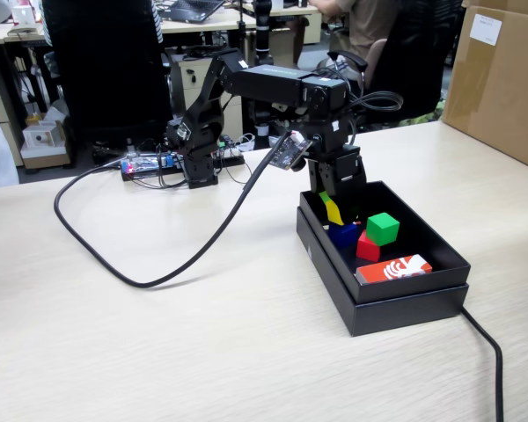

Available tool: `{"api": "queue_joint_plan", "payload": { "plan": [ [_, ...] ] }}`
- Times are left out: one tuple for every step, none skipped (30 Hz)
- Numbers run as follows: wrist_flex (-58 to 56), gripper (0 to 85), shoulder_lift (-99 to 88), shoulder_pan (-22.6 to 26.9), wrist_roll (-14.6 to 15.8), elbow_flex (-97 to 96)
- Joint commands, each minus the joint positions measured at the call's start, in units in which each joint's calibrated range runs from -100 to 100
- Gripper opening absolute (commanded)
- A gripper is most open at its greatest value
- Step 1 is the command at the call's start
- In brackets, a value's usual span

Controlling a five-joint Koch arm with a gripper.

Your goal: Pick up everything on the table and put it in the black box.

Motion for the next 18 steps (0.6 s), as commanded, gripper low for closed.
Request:
{"api": "queue_joint_plan", "payload": {
  "plan": [
    [-0.1,12.4,0.54,0.63,0.39,4.63],
    [-0.1,16.2,0.66,0.68,0.44,4.36],
    [-0.1,20.5,0.66,0.73,0.44,4.0],
    [-0.1,24.5,0.43,0.73,0.49,3.54],
    [-0.36,26.9,-0.03,0.78,0.49,3.45],
    [-0.62,26.9,-1.06,0.78,0.49,3.09],
    [-0.62,27.1,-3.24,0.73,0.49,2.18],
    [-0.62,27.9,-4.96,0.73,0.44,1.64],
    [-0.62,27.9,-7.37,0.63,0.39,0.91],
    [-0.62,27.9,-10.59,0.44,0.29,0.19],
    [-0.62,27.9,-14.14,0.2,0.15,-0.45],
    [-0.62,27.9,-18.85,-0.2,-0.1,-1.26],
    [-0.62,29.7,-24.01,-0.63,-0.39,-1.99],
    [-0.71,34.7,-27.45,-0.98,-0.73,-2.71],
    [-0.71,41.8,-31.36,-1.37,-1.27,-3.62],
    [-0.71,47.6,-35.95,-1.76,-1.66,-4.98],
    [-0.71,49.6,-40.19,-2.54,-1.71,-6.07],
    [-0.62,50.0,-44.67,-3.47,-2.1,-7.34]
  ]
}}
